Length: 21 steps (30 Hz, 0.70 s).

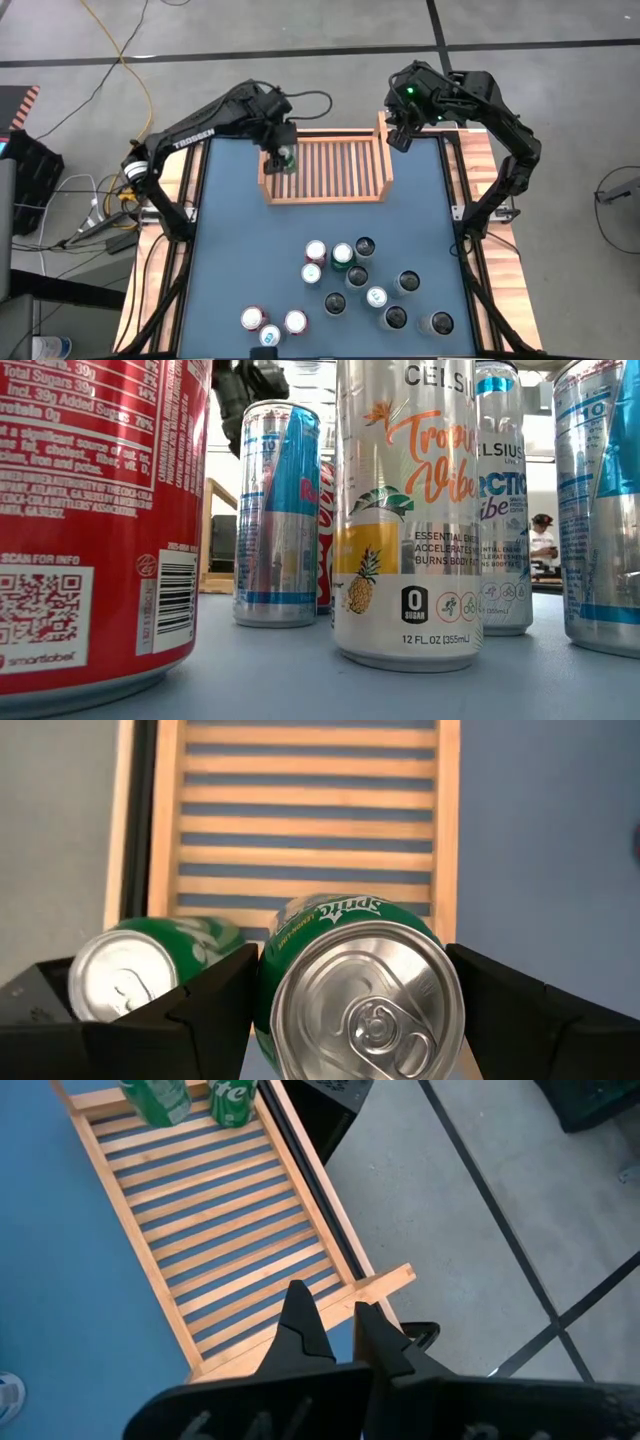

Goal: Place canned beverage on shelf
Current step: Put the bottom left green soda can aligned with the green soda on the shelf

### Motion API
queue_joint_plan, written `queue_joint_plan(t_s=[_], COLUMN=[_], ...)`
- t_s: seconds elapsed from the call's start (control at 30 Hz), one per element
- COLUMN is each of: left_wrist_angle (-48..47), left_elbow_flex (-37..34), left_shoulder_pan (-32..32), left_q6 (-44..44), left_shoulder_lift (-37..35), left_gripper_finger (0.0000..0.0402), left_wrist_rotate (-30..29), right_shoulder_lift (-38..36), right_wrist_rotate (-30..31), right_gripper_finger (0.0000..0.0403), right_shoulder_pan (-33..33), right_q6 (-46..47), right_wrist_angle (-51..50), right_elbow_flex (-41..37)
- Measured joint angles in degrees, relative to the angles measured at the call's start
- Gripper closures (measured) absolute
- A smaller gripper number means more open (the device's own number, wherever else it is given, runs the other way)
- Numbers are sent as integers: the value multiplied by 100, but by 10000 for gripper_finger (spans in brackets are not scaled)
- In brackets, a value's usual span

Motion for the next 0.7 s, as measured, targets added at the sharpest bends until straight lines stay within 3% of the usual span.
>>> queue_joint_plan(t_s=[0.27,0.43,0.7], left_wrist_angle=[-1,-53,139], left_elbow_flex=[-2,-4,-9], left_shoulder_pan=[0,21,139], left_q6=[405,674,706], left_shoulder_lift=[669,870,947], left_gripper_finger=[129,118,117], left_wrist_rotate=[-174,-770,-582], right_shoulder_lift=[0,0,0], right_wrist_rotate=[0,0,0], right_gripper_finger=[403,403,403], right_shoulder_pan=[0,0,0], right_q6=[-17,-17,-45], right_wrist_angle=[0,2,0], right_elbow_flex=[0,0,0])
